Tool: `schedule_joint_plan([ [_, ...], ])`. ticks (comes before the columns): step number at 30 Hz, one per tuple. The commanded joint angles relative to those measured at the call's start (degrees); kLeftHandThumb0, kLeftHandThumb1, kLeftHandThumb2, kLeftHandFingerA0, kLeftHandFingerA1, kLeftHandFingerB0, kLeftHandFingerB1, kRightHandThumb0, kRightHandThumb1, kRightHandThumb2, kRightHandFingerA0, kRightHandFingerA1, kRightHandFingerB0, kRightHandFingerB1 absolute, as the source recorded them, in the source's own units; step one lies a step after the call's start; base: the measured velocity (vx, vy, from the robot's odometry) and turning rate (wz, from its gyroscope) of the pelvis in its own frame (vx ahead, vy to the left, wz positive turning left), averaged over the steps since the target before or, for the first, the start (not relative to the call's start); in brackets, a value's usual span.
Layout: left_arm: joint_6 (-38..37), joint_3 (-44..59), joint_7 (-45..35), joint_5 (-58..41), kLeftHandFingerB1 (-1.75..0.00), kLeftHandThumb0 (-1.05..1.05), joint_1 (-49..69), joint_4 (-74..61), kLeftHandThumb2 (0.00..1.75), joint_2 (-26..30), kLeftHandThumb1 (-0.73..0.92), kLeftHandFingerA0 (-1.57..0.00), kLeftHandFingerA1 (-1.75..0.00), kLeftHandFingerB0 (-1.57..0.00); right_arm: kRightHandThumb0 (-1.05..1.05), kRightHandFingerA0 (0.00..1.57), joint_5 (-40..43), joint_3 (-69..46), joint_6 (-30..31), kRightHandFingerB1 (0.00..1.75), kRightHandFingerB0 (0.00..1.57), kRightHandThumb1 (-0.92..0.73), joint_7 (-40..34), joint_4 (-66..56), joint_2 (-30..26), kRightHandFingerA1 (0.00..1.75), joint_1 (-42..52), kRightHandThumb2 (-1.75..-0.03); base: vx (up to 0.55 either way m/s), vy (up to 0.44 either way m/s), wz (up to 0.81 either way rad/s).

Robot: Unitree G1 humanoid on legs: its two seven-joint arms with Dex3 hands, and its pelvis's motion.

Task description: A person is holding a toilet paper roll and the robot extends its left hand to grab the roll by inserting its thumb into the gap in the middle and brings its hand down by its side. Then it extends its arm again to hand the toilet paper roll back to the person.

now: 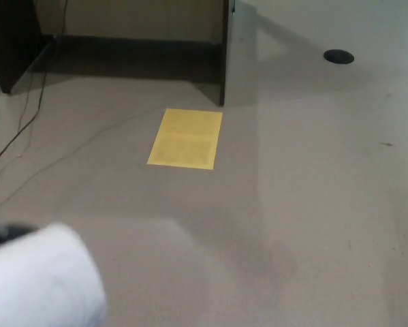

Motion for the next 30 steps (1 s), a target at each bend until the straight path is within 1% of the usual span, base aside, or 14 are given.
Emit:
schedule_joint_plan([
  [1, -14.8, -3.2, 14.5, 13.0, -0.78, -0.06, 10.2, 27.5, 0.63, 4.9, 0.81, -0.94, -1.08, -0.83, -0.41, 0.79, -1.0, 1.3, -2.6, 0.43, 0.62, -0.62, -0.5, 0.9, -2.9, 0.62, 8.4, -0.59, 0.0, 0.0, 0.0],
  [5, -14.9, -6.3, 19.5, 15.3, -0.75, -0.09, 11.8, 36.9, 0.65, 6.2, 0.76, -1.01, -1.08, -0.89, -0.38, 0.78, -1.0, 1.7, -2.5, 0.43, 0.6, -0.63, -0.4, 1.6, -2.7, 0.56, 10.7, -0.59, 0.0, 0.0, 0.0],
  [6, -11.2, -6.9, 18.7, 15.3, -0.71, -0.06, 11.5, 36.0, 0.63, 6.4, 0.8, -0.95, -1.11, -0.87, -0.37, 0.8, -1.1, 1.8, -1.7, 0.42, 0.6, -0.63, -0.5, 1.9, -2.3, 0.58, 9.7, -0.6, 0.0, 0.0, 0.0],
  [10, -9.3, -11.0, 21.7, 18.6, -0.71, -0.08, 7.2, 38.0, 0.64, 9.7, 0.8, -0.91, -1.02, -0.88, -0.38, 0.8, -1.5, 2.5, 1.6, 0.41, 0.6, -0.64, -1.0, 2.7, -1.3, 0.58, 6.1, -0.6, 0.0, 0.0, 0.0],
  [11, -8.1, -11.2, 18.8, 17.2, -0.69, -0.09, 7.1, 36.9, 0.64, 10.1, 0.83, -0.86, -1.02, -0.85, -0.37, 0.79, -1.6, 2.7, 1.8, 0.42, 0.6, -0.64, -1.3, 3.0, -1.0, 0.56, 5.8, -0.6, 0.0, 0.0, 0.0],
  [13, -9.5, -12.7, 19.7, 16.5, -0.68, -0.08, 6.2, 40.0, 0.64, 10.2, 0.81, -0.95, -0.98, -0.87, -0.37, 0.81, -1.9, 3.2, 1.1, 0.43, 0.6, -0.62, -1.5, 3.4, -1.5, 0.62, 6.6, -0.59, 0.0, 0.0, 0.0],
  [17, -12.7, -14.7, 21.7, 15.2, -0.7, -0.11, 8.1, 45.8, 0.63, 9.7, 0.8, -0.96, -1.0, -0.88, -0.37, 0.84, -1.6, 3.2, -1.1, 0.43, 0.59, -0.6, -1.9, 3.6, -2.5, 0.7, 11.8, -0.58, 0.0, 0.0, 0.0],
  [18, -14.3, -14.9, 21.4, 14.4, -0.72, -0.11, 7.8, 48.1, 0.64, 9.9, 0.82, -0.94, -1.02, -0.87, -0.44, 0.83, -1.3, 3.2, -1.3, 0.58, 0.54, -0.52, -1.6, 3.6, -2.3, 0.81, 12.5, -0.87, 0.0, 0.0, 0.0],
  [19, -15.2, -14.0, 18.8, 11.6, -0.74, -0.13, 7.6, 49.1, 0.64, 9.3, 0.82, -0.92, -1.03, -0.87, -0.37, 0.83, -1.3, 3.3, -0.9, 0.43, 0.6, -0.62, -1.4, 3.6, -2.3, 0.68, 12.5, -0.59, 0.0, 0.0, 0.0],
  [21, -15.2, -13.3, 16.0, 9.0, -0.75, -0.16, 6.9, 50.9, 0.64, 8.7, 0.84, -0.91, -1.05, -0.86, -0.36, 0.82, -1.5, 3.5, -0.5, 0.43, 0.6, -0.62, -1.4, 3.7, -2.2, 0.61, 12.5, -0.59, 0.0, 0.0, 0.0],
  [23, -15.9, -13.6, 16.3, 9.1, -0.79, -0.14, 7.3, 51.3, 0.66, 8.8, 0.83, -0.91, -1.07, -0.86, -0.36, 0.82, -1.9, 3.9, -0.3, 0.43, 0.61, -0.62, -1.6, 4.0, -2.2, 0.63, 12.9, -0.59, 0.0, 0.0, 0.0],
  [25, -16.8, -14.0, 17.3, 9.8, -0.72, -0.15, 8.1, 50.2, 0.62, 9.3, 0.83, -0.91, -1.0, -0.85, -0.36, 0.8, -2.0, 4.2, 0.1, 0.43, 0.61, -0.62, -1.6, 4.0, -2.1, 0.58, 12.9, -0.59, 0.0, 0.0, 0.0],
  [26, -17.3, -14.2, 18.1, 10.3, -0.7, -0.14, 8.3, 50.1, 0.64, 9.4, 0.82, -0.87, -0.96, -0.84, -0.38, 0.82, -2.1, 4.3, -0.2, 0.44, 0.64, -0.61, -1.6, 3.9, -2.1, 0.68, 12.9, -0.58, 0.0, 0.0, 0.0],
  [30, -18.5, -13.3, 18.3, 8.8, -0.75, -0.15, 9.5, 49.4, 0.64, 8.7, 0.84, -0.86, -1.07, -0.83, -0.4, 0.81, -2.8, 5.0, -1.2, 0.44, 0.64, -0.61, -2.0, 3.6, -2.4, 0.69, 13.5, -0.58, 0.0, 0.0, 0.0],
])
